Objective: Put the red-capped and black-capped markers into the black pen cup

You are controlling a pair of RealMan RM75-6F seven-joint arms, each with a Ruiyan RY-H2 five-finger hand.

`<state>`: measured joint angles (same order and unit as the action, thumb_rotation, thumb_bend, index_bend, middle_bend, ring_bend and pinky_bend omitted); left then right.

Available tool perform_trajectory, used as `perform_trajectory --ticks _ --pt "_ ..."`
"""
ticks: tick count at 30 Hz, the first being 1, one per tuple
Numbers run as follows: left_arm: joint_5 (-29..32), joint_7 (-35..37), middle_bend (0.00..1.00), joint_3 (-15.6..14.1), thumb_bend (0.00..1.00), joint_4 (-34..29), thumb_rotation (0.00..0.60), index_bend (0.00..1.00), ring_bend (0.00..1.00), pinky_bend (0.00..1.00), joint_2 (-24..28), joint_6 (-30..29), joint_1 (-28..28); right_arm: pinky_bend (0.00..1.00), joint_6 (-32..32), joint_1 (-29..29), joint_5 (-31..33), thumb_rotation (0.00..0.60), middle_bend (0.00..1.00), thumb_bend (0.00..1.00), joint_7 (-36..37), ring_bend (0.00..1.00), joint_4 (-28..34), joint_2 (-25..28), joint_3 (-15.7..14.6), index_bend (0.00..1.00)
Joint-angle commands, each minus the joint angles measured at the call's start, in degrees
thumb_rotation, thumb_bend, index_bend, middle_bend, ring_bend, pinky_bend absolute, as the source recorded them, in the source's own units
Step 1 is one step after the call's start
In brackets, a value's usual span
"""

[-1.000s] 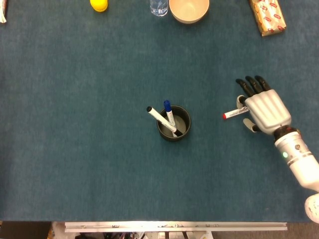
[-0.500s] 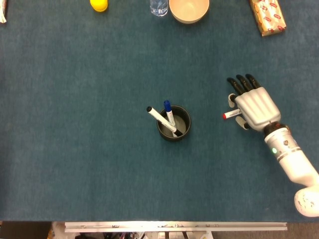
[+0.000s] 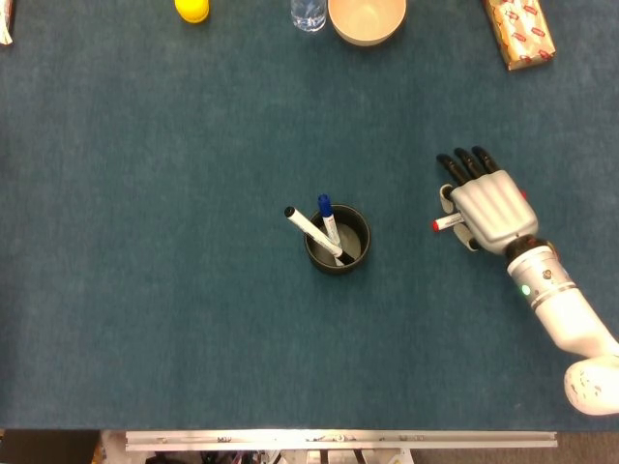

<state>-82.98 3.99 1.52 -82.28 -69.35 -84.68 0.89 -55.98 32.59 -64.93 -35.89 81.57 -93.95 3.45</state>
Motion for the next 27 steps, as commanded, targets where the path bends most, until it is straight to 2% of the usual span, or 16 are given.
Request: perform_trajectory --ticks 1,10,16,22,27 --pt "0.0 0.0 0.45 0.1 0.09 -0.1 0.600 0.46 0.40 0.55 0.0 -0.1 0.0 0.08 0.1 0.1 0.1 0.600 0.11 0.30 0.0 0.02 -0.3 -0.2 -0.1 0.50" --pt "0.0 0.1 0.45 0.0 0.09 0.1 0.600 0.46 0.40 0.55 0.0 0.0 -0.1 0.08 0.1 0.3 0.4 0.600 0.11 0.30 0.0 0.02 -1.0 -0.7 -0.6 0.50" --pt "0.0 0.2 0.45 0.0 0.09 0.2 0.600 0.46 0.40 0.55 -0.1 0.0 -0.1 0.08 -0.8 0.2 -0.4 0.600 0.11 0.33 0.5 0.02 -1.7 -1.3 -0.7 0.58" --pt "-0.1 0.3 0.45 -0.2 0.09 0.6 0.600 0.46 0.40 0.55 -0.3 0.0 -0.2 0.08 -1.4 0.0 -1.0 0.600 0.11 0.34 1.2 0.02 -1.9 -1.6 -0.8 0.62" --pt "-0.1 0.3 0.45 -0.1 0.09 0.6 0.600 0.46 0.40 0.55 -0.4 0.1 -0.1 0.08 -2.7 -0.5 -1.9 0.600 0.12 0.35 3.8 0.02 0.4 -0.6 0.0 0.65"
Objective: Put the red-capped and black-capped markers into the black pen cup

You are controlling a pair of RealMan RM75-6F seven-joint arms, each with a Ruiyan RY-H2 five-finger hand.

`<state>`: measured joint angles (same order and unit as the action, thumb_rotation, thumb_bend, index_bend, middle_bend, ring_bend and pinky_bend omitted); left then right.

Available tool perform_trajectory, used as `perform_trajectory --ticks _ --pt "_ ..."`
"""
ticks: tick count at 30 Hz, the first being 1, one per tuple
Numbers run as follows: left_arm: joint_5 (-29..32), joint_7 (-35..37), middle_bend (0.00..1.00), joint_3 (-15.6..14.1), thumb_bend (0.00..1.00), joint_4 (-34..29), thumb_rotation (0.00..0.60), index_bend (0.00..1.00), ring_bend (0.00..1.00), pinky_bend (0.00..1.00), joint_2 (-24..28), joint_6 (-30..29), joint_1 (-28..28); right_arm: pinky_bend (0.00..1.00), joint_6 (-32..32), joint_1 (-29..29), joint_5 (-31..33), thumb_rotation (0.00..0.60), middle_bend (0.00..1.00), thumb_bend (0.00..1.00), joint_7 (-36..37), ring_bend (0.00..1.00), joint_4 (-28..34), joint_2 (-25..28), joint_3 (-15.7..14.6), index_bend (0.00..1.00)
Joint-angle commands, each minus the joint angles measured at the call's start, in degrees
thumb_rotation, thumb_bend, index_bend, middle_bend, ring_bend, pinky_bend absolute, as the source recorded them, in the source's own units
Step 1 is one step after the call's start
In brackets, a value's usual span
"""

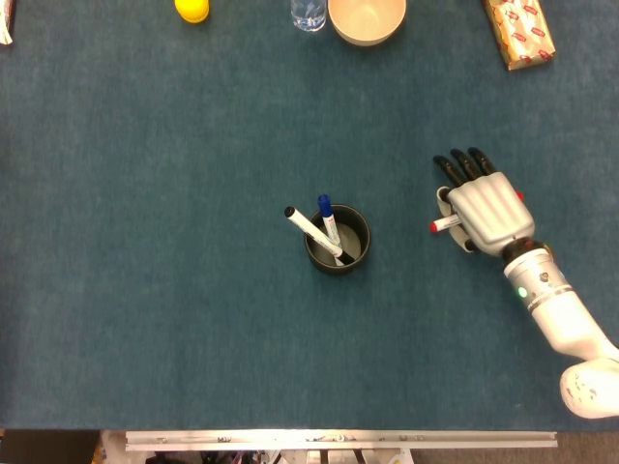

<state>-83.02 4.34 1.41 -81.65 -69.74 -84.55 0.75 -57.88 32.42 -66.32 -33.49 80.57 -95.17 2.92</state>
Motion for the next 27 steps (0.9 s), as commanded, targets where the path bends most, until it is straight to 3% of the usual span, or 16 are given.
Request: perform_trajectory --ticks 1,15,23,27 --pt "0.0 0.0 0.45 0.0 0.09 0.0 0.600 0.46 0.40 0.55 0.0 0.0 0.0 0.08 -1.0 -0.4 -0.7 0.600 0.12 0.35 2.4 0.02 2.4 1.1 0.9 0.65" --pt "0.1 0.0 0.45 0.1 0.09 0.0 0.600 0.46 0.40 0.55 0.0 0.1 0.0 0.08 -6.9 -0.6 -8.8 0.600 0.14 0.35 17.8 0.02 19.0 8.5 7.4 0.67" --pt "0.3 0.3 0.45 -0.1 0.09 0.5 0.600 0.46 0.40 0.55 -0.2 0.5 0.0 0.08 -5.9 1.7 -12.9 0.600 0.14 0.35 30.4 0.02 23.7 8.2 10.3 0.67" --pt "0.3 0.6 0.45 0.1 0.09 0.6 0.600 0.46 0.40 0.55 -0.1 0.2 -0.1 0.08 -5.1 2.8 -15.2 0.600 0.14 0.35 35.9 0.02 24.0 7.1 10.3 0.67"
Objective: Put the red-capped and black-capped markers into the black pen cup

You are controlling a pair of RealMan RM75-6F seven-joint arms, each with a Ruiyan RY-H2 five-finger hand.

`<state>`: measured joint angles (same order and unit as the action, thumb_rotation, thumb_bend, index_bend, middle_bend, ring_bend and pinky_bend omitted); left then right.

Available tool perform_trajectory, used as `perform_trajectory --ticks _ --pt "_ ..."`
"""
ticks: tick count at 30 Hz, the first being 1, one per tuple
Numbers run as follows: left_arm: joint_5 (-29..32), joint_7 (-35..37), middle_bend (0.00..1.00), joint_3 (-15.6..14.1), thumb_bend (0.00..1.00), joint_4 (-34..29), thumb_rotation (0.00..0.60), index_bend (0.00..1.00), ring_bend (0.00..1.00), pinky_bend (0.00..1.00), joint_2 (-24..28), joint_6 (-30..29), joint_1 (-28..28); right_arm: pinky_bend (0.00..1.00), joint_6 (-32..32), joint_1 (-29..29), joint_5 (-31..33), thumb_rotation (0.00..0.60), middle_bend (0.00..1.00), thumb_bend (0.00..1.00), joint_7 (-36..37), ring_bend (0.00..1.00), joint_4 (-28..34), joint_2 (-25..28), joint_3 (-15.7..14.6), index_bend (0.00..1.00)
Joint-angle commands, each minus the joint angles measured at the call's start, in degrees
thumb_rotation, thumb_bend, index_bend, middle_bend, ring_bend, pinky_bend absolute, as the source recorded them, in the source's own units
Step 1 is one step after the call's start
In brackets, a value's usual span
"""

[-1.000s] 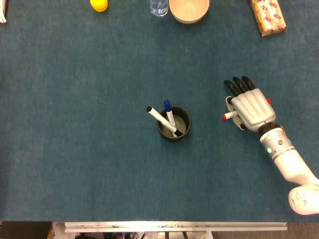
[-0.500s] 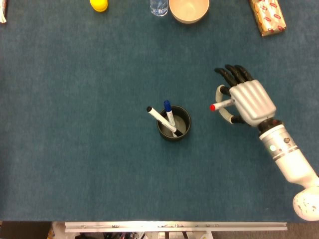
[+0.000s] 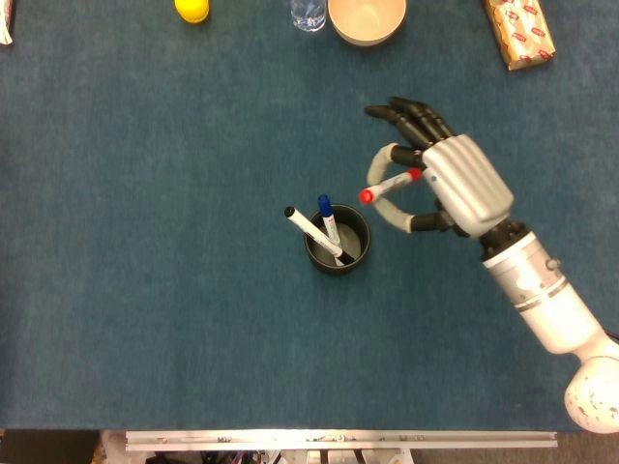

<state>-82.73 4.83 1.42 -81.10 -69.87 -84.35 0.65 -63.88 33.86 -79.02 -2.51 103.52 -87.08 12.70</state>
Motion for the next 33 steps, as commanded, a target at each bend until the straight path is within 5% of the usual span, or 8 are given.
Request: perform_trajectory --ticks 1,9,33 --pt "0.1 0.2 0.45 0.1 0.09 0.1 0.600 0.46 0.40 0.55 0.1 0.0 0.0 0.08 1.0 1.6 -3.0 0.600 0.14 0.35 6.1 0.02 1.1 -1.3 0.3 0.67" --pt "0.1 0.4 0.45 0.1 0.09 0.3 0.600 0.46 0.40 0.55 0.0 -0.1 -0.2 0.08 1.4 3.3 -7.1 0.600 0.14 0.35 11.6 0.02 0.4 -3.9 -1.4 0.67" --pt "0.0 0.6 0.45 0.1 0.09 0.0 0.600 0.46 0.40 0.55 0.3 -0.5 -0.5 0.08 0.6 2.5 -9.0 0.600 0.14 0.35 12.6 0.02 -7.9 -10.9 -7.7 0.67"
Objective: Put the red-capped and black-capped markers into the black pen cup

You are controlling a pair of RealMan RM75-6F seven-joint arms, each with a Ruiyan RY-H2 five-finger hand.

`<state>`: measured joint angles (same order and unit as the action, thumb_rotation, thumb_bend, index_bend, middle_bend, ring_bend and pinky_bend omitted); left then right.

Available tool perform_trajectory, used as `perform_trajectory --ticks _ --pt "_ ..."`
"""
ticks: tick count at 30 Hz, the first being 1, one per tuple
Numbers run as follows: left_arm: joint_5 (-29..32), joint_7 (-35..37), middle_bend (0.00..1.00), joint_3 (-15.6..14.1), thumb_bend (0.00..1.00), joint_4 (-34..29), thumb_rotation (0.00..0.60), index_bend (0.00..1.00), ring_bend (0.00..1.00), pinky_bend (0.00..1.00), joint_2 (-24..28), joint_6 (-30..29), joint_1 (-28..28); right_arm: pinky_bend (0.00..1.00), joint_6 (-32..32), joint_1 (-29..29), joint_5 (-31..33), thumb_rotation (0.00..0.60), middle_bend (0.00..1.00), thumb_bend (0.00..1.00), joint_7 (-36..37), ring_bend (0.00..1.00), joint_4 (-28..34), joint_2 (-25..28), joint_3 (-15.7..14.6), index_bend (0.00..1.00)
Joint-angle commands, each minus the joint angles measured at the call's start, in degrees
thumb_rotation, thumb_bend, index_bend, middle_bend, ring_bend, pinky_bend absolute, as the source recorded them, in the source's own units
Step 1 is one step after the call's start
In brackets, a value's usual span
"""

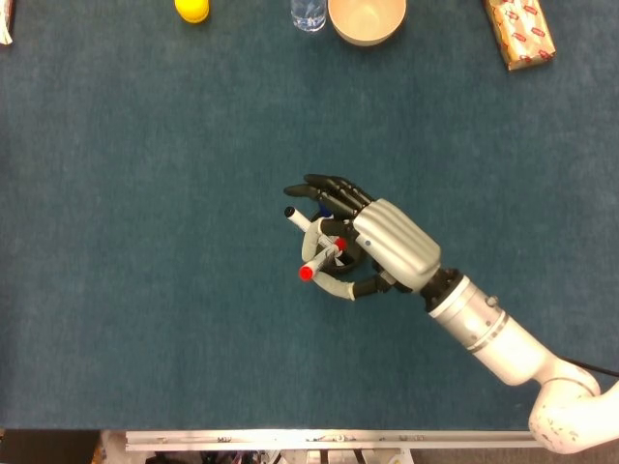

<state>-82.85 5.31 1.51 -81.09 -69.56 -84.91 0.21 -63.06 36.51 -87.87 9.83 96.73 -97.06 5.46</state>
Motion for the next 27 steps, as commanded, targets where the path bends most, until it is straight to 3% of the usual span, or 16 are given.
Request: perform_trajectory --ticks 1,7,13,20,27 --pt "0.2 0.2 0.45 0.0 0.09 0.0 0.600 0.46 0.40 0.55 0.0 0.1 -0.1 0.08 -0.4 -0.2 -0.3 0.600 0.14 0.35 0.4 0.02 -1.6 -1.3 -0.6 0.67" --pt "0.4 0.3 0.45 0.1 0.09 0.3 0.600 0.46 0.40 0.55 -0.2 0.3 0.0 0.08 -1.7 -0.7 -1.3 0.600 0.13 0.30 1.4 0.02 -3.9 -2.9 -0.9 0.66" --pt "0.2 0.3 0.45 0.0 0.09 0.3 0.600 0.46 0.40 0.55 -0.1 0.2 -0.1 0.08 -2.6 -1.2 -1.9 0.600 0.09 0.01 2.1 0.01 -4.6 -3.0 -1.4 0.53" --pt "0.2 0.1 0.45 0.0 0.09 0.1 0.600 0.46 0.40 0.55 -0.1 0.3 0.0 0.07 -3.5 -1.9 -2.3 0.600 0.07 0.00 3.3 0.00 -3.8 -1.5 -1.8 0.43" --pt "0.2 -0.5 0.45 0.2 0.09 -0.4 0.600 0.46 0.40 0.55 -0.1 0.5 0.3 0.07 -8.1 -3.9 -4.1 0.600 0.07 0.00 3.7 0.00 -2.0 1.4 -1.4 0.41"
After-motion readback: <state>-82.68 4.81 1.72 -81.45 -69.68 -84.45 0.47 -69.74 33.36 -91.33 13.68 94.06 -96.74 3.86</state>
